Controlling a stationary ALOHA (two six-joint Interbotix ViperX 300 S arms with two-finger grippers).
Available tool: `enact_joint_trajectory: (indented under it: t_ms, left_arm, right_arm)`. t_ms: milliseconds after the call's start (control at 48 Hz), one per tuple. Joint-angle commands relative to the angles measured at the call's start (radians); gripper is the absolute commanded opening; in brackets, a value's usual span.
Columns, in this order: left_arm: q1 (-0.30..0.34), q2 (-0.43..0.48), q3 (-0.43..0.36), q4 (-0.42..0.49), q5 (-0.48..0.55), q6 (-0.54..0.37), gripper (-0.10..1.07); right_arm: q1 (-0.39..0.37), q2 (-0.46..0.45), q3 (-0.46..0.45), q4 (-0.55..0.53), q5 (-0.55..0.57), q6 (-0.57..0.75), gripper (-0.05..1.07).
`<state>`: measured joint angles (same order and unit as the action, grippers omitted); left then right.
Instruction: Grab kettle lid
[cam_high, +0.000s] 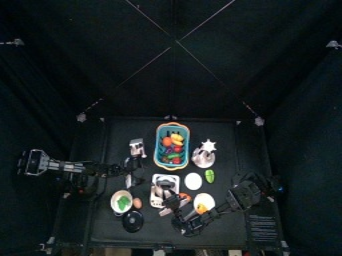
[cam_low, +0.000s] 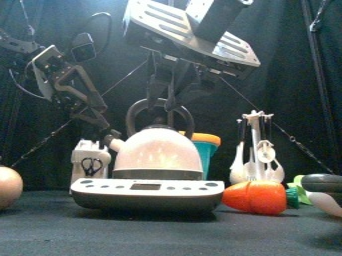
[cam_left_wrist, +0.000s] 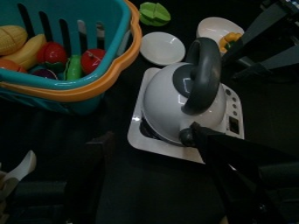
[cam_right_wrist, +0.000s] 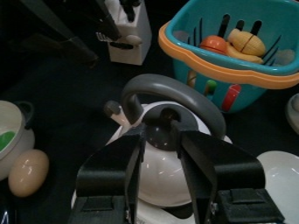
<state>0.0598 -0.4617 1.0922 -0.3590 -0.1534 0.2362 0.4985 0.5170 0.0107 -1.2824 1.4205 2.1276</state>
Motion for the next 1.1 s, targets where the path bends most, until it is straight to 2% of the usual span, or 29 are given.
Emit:
enact_joint_trajectory:
  t_ms: [0, 375, 667, 896, 1083]
  left_arm:
    - [0.003, -0.002, -0.011, -0.002, -0.009, -0.002, 1.02]
    - [0.003, -0.002, -0.009, -0.002, -0.009, 0.000, 1.02]
    - [0.002, 0.008, -0.020, -0.002, -0.054, -0.003, 1.02]
    - [-0.008, 0.040, -0.023, -0.012, -0.081, -0.003, 1.02]
    - [-0.008, 0.080, -0.035, -0.012, -0.100, 0.000, 1.02]
  right_arm:
    - [-0.017, -0.018, -0.025, 0.006, 0.006, -0.002, 0.71]
    - [-0.034, -0.015, -0.020, 0.037, 0.008, 0.000, 0.72]
    - [-0.034, -0.041, 0.021, 0.058, 0.008, 0.003, 0.83]
    - [-0.038, -0.075, 0.064, 0.058, 0.008, 0.003, 0.84]
    - [-0.051, -0.084, 0.064, 0.058, 0.008, 0.002, 0.84]
